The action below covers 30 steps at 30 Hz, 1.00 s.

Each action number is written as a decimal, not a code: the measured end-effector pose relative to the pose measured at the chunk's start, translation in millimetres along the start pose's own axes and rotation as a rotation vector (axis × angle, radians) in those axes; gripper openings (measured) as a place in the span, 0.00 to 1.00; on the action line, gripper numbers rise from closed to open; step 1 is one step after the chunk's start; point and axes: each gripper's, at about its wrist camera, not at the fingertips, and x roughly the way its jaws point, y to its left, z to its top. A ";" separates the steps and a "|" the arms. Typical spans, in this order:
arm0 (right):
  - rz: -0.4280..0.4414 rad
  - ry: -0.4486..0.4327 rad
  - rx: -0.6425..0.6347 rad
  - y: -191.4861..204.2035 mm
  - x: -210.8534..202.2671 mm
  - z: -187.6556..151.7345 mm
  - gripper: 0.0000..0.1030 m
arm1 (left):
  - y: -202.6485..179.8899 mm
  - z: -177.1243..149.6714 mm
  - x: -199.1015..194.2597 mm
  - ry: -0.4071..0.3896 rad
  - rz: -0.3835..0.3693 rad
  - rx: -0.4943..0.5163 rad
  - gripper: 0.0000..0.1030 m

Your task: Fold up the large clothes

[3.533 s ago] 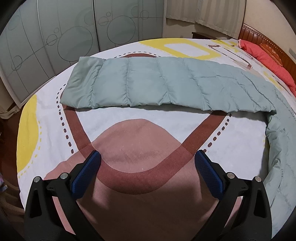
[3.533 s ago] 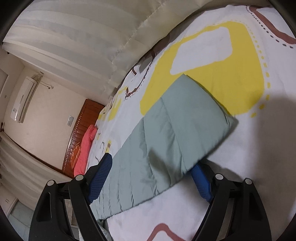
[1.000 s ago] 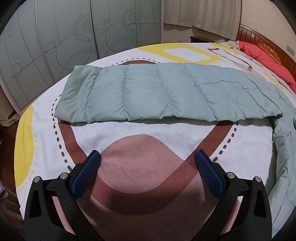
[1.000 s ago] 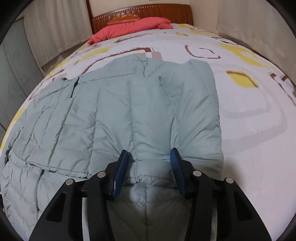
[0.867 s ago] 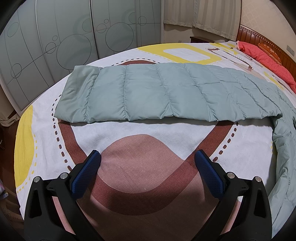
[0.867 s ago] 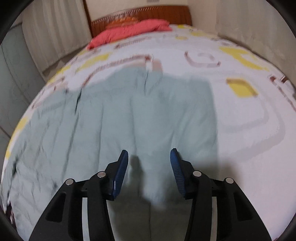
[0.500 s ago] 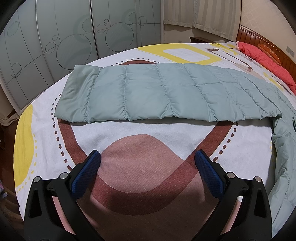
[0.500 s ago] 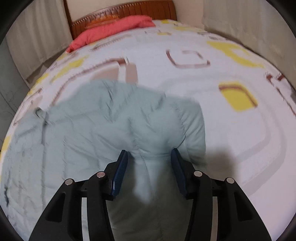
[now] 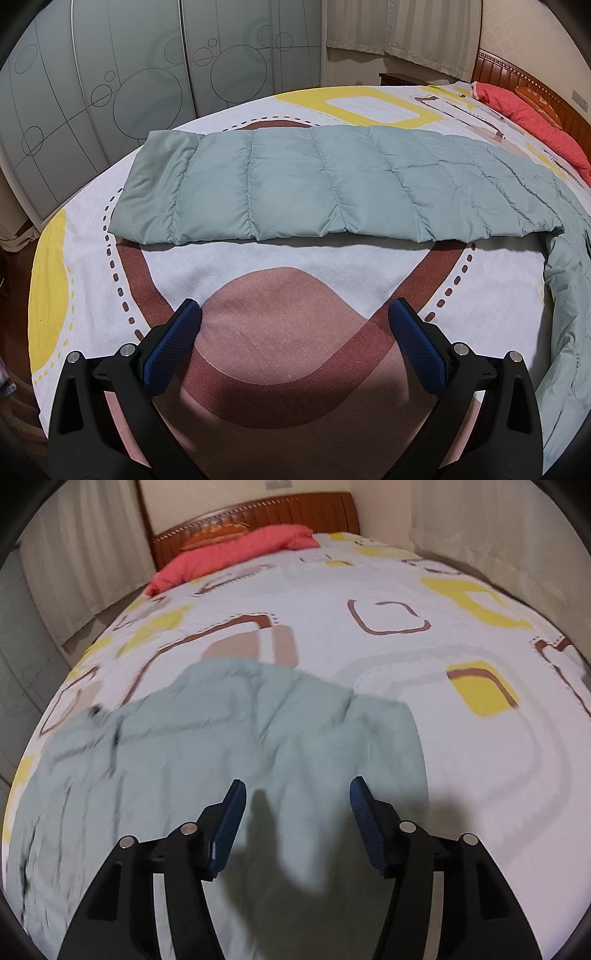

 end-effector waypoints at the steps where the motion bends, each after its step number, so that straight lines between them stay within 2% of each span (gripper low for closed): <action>1: -0.006 -0.008 -0.009 1.4 -6.2 -11.2 0.57 | -0.1 0.1 0.1 0.000 0.000 0.000 0.98; 5: -0.057 0.017 -0.057 5.3 3.2 -40.9 0.57 | 0.0 0.0 -0.1 0.000 0.001 0.001 0.98; 8: -0.082 -0.002 -0.085 7.5 6.7 -47.0 0.59 | 0.3 0.0 0.3 0.001 -0.001 -0.001 0.98; 13: -0.053 -0.021 -0.066 1.4 7.8 -47.1 0.64 | 2.5 2.7 0.5 0.020 -0.019 -0.011 0.98; 16: -0.041 -0.025 -0.062 0.7 7.2 -48.7 0.67 | 9.4 5.4 -0.8 0.035 -0.058 -0.033 0.98; 18: -0.039 -0.027 -0.061 3.5 5.2 -51.3 0.67 | 18.7 7.1 -3.8 0.028 -0.110 -0.078 0.98; 21: -0.030 -0.032 -0.058 2.8 3.8 -52.6 0.68 | 44.5 12.7 -2.5 -0.004 -0.202 -0.217 0.98; 24: -0.020 -0.036 -0.050 1.1 2.6 -53.8 0.69 | 58.3 25.1 5.3 -0.027 -0.215 -0.274 0.98; 25: -0.018 -0.037 -0.049 0.9 2.2 -54.0 0.69 | 66.5 30.9 11.6 -0.035 -0.207 -0.316 0.98; 29: -0.010 -0.042 -0.045 -2.2 1.4 -53.8 0.69 | 95.9 45.0 28.9 -0.075 -0.275 -0.482 0.98; 30: -0.009 -0.042 -0.045 -3.0 1.5 -53.5 0.69 | 99.8 48.7 32.3 -0.081 -0.274 -0.500 0.92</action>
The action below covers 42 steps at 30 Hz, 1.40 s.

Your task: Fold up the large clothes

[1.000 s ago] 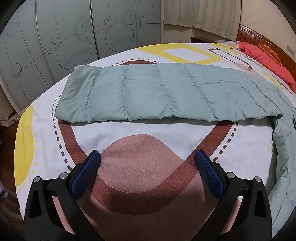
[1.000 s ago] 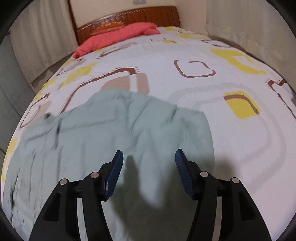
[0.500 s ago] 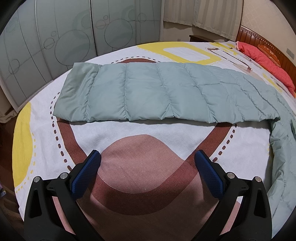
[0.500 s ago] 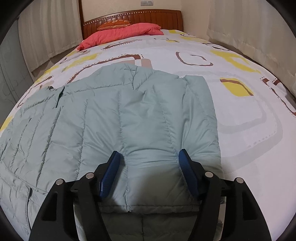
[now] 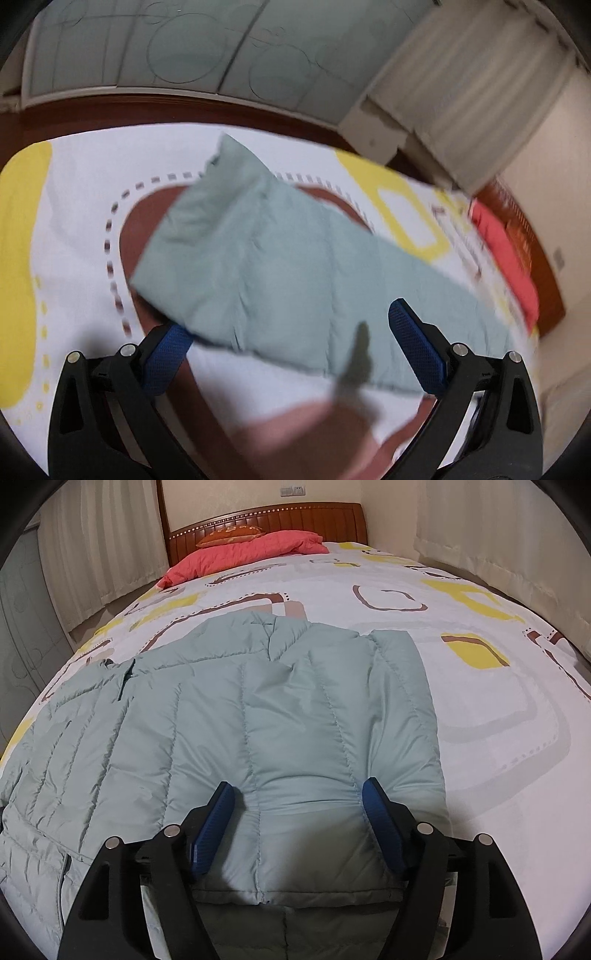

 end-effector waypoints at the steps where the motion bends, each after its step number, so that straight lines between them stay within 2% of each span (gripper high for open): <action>1: 0.000 -0.001 0.000 -0.1 -0.1 0.0 0.69 | 3.6 4.0 2.2 -0.012 0.021 -0.025 0.81; 2: 0.000 -0.001 0.000 0.0 -0.1 0.0 0.69 | 6.3 5.7 2.4 -0.025 0.036 -0.046 0.76; 3: -0.001 -0.002 -0.001 0.1 -0.2 -0.1 0.69 | 7.9 6.8 1.7 -0.037 0.045 -0.061 0.67; 4: -0.002 -0.003 -0.002 -0.1 -0.2 -0.2 0.69 | 6.8 7.8 0.8 -0.048 0.069 -0.058 0.54; 5: -0.002 -0.003 -0.002 -0.3 -0.3 0.3 0.69 | 4.7 9.1 1.3 -0.051 0.075 -0.041 0.46; 6: -0.004 -0.004 -0.002 0.3 -0.5 0.0 0.69 | 2.5 11.7 4.5 -0.038 0.004 -0.014 0.18; 7: -0.003 -0.003 -0.002 0.0 -0.5 0.1 0.69 | 2.6 13.3 6.8 -0.023 -0.040 -0.021 0.07; 9: -0.004 -0.006 -0.001 0.0 -1.2 -0.1 0.69 | -5.4 16.7 7.1 -0.035 -0.036 -0.011 0.07; 12: -0.006 -0.009 0.001 0.0 -1.8 -0.3 0.69 | -31.6 15.7 1.7 -0.058 -0.057 0.069 0.06; 17: -0.007 -0.009 0.001 -0.3 -1.8 -0.2 0.69 | -113.9 -9.5 -19.0 -0.085 -0.176 0.267 0.05; 22: -0.003 -0.011 0.002 0.0 -2.0 -0.7 0.69 | -213.7 -62.7 -32.2 -0.049 -0.312 0.482 0.05; 27: 0.000 -0.012 0.005 -0.5 -2.4 -0.6 0.69 | -299.1 -134.7 -37.9 0.014 -0.400 0.662 0.05; 30: 0.004 -0.014 0.010 -0.7 -3.3 -0.6 0.69 | -334.1 -179.7 -38.5 0.059 -0.434 0.755 0.05; 33: 0.010 -0.017 0.016 -1.1 -4.4 -1.2 0.69 | -342.5 -224.1 -34.3 0.104 -0.441 0.817 0.05; 36: 0.013 -0.019 0.019 -1.9 -4.4 -1.3 0.69 | -348.6 -252.7 -24.2 0.147 -0.429 0.859 0.05; 42: 0.015 -0.021 0.021 -2.2 -3.6 -1.9 0.69 | -357.3 -276.1 -10.2 0.174 -0.399 0.906 0.05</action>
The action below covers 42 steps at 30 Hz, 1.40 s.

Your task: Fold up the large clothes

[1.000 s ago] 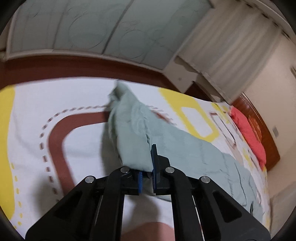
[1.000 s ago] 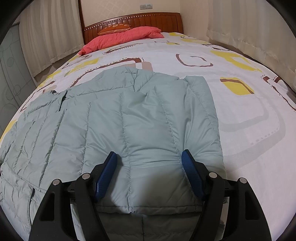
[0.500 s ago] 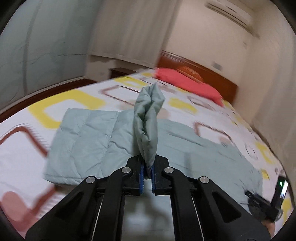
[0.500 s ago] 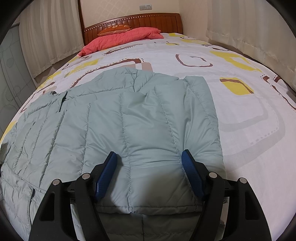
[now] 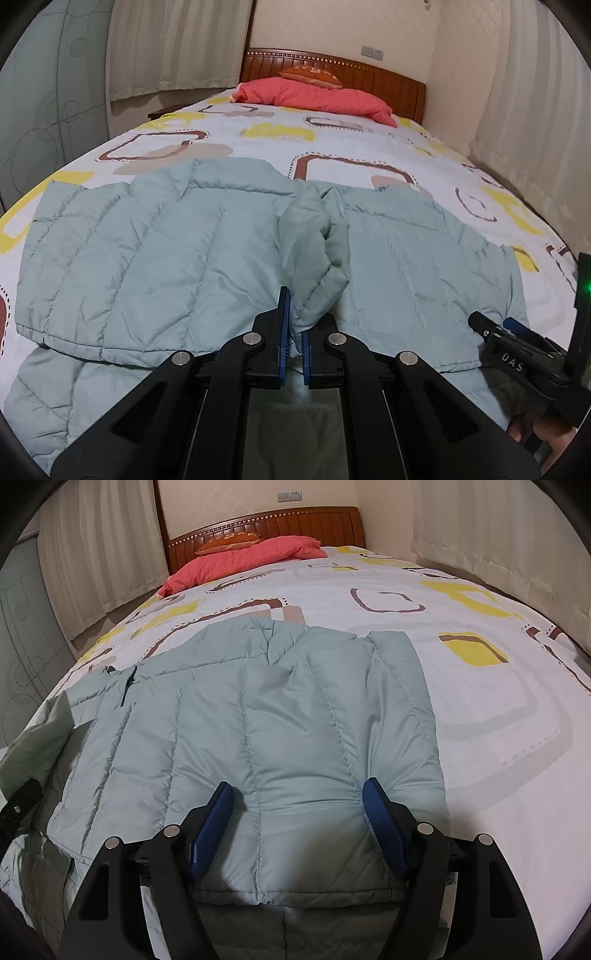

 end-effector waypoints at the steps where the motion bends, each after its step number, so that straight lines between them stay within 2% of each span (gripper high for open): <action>1: 0.000 0.000 0.000 0.0 -0.1 -0.2 0.69 | -2.5 -0.8 2.4 0.006 0.003 0.006 0.05; 5: 0.000 0.000 0.000 -0.2 -0.1 0.0 0.70 | -9.0 -3.8 10.9 0.043 0.004 0.024 0.05; 8: -0.002 0.002 -0.002 -0.1 0.1 0.3 0.70 | -12.1 -3.4 16.1 0.077 -0.004 0.036 0.15; 10: -0.003 0.002 -0.003 -0.2 0.0 0.0 0.70 | -13.1 -2.6 10.4 0.078 -0.035 0.039 0.38; 12: -0.004 0.005 -0.003 -0.3 0.2 0.7 0.70 | -13.1 -2.7 -0.4 0.067 -0.046 0.035 0.55; 13: -0.005 0.005 -0.004 0.1 0.2 0.7 0.70 | -11.1 -3.0 -8.2 0.061 -0.057 0.025 0.57; 16: -0.010 0.010 -0.008 2.3 -0.8 1.3 0.70 | 2.9 -3.2 -31.3 0.065 -0.093 -0.008 0.60; 19: -0.026 0.015 -0.011 5.7 -5.9 4.5 0.70 | 32.5 -3.0 -57.4 0.037 -0.083 -0.052 0.65; 22: -0.014 0.004 0.004 13.1 -20.2 6.1 0.70 | 77.8 -1.3 -77.5 0.009 -0.026 -0.113 0.66; 25: 0.053 -0.006 0.012 33.2 -35.8 8.1 0.70 | 124.8 1.5 -86.6 -0.016 0.059 -0.183 0.67; 31: 0.180 -0.001 -0.013 90.1 -51.7 13.4 0.70 | 204.7 1.7 -87.4 -0.024 0.198 -0.334 0.67; 34: 0.224 0.025 -0.014 118.0 -46.0 12.9 0.70 | 224.0 3.4 -80.2 -0.010 0.225 -0.355 0.67; 38: 0.252 0.081 -0.019 146.4 -27.3 8.1 0.70 | 230.5 4.9 -68.5 0.010 0.228 -0.356 0.67; 39: 0.269 0.103 -0.016 151.6 -21.5 6.3 0.66 | 229.8 5.2 -65.5 0.016 0.224 -0.352 0.67; 40: 0.280 0.115 -0.017 155.1 -18.0 5.3 0.42 | 228.9 4.8 -64.3 0.019 0.222 -0.349 0.67; 42: 0.320 0.159 -0.036 164.1 -10.8 2.3 0.18 | 227.1 4.6 -63.2 0.022 0.213 -0.344 0.67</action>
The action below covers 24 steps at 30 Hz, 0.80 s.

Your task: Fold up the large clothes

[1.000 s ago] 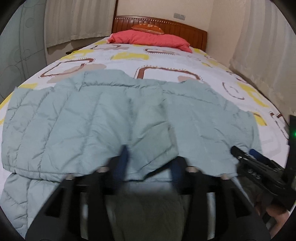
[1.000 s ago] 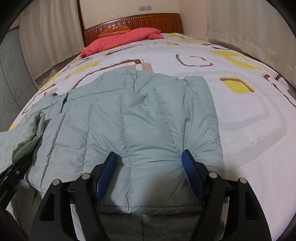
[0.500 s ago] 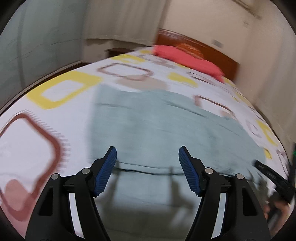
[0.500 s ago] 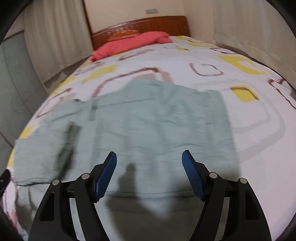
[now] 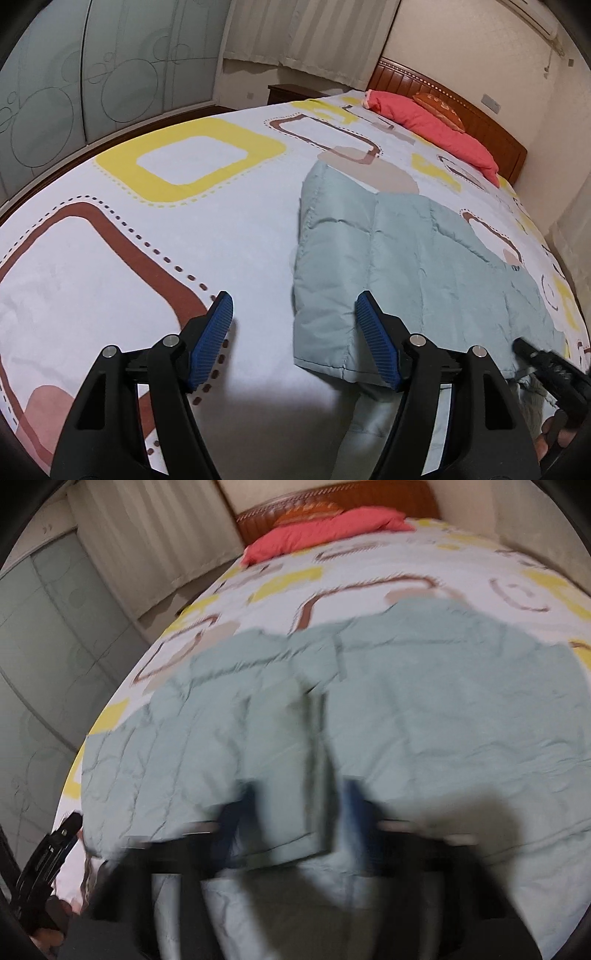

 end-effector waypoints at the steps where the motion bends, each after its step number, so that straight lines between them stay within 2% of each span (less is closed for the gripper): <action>1: 0.013 0.002 -0.002 1.3 -0.6 -0.3 0.15 | -1.3 -0.1 -1.1 -0.001 -0.005 0.002 0.67; 6: -0.029 -0.108 -0.022 -5.1 -35.4 3.9 0.10 | -6.0 1.4 -8.5 -0.017 -0.034 -0.001 0.72; 8: -0.072 -0.169 -0.032 -16.3 -57.1 7.8 0.10 | -9.4 2.6 -10.2 -0.018 -0.047 -0.001 0.72; 12: -0.121 -0.225 -0.008 -49.4 -85.9 17.6 0.10 | -21.4 4.3 -10.5 -0.019 -0.061 0.016 0.72; 17: -0.192 -0.221 0.037 -96.1 -95.1 19.8 0.10 | -42.7 1.3 -5.3 -0.004 -0.072 0.065 0.72; 24: -0.264 -0.136 0.071 -140.0 -68.0 4.2 0.10 | -67.8 -7.2 5.7 0.027 -0.070 0.138 0.72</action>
